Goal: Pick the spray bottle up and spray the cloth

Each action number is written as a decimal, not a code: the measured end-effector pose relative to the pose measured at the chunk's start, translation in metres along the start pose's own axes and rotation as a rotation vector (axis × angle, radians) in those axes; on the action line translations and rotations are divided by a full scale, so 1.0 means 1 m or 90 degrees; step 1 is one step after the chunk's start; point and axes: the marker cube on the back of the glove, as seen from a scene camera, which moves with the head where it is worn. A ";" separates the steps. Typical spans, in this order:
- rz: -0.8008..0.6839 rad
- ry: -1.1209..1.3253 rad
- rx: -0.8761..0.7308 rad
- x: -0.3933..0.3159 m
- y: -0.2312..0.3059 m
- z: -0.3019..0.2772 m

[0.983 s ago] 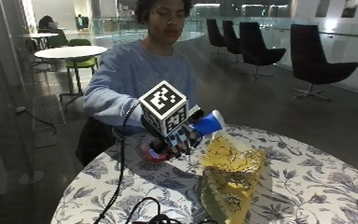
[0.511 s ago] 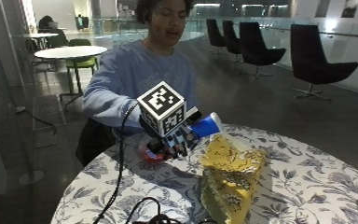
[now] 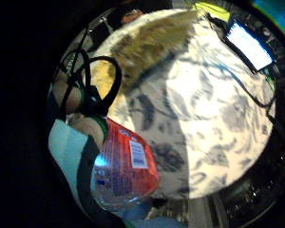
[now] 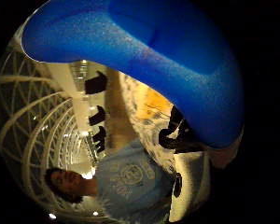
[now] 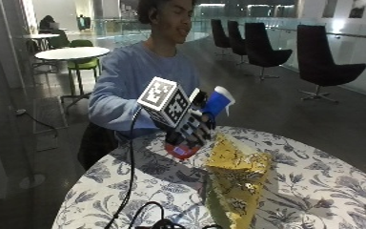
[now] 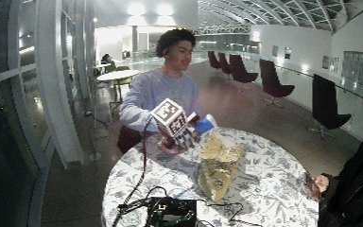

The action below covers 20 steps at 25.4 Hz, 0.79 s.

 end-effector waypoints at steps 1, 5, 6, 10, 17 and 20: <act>-0.032 -0.029 0.029 -0.013 -0.003 0.003; -0.159 -0.152 0.115 -0.073 -0.021 0.024; -0.185 -0.187 0.120 -0.087 -0.027 0.033; -0.241 -0.330 0.081 -0.141 -0.051 0.082; -0.263 -0.362 -0.009 -0.191 -0.086 0.184; -0.265 -0.341 -0.006 -0.195 -0.095 0.205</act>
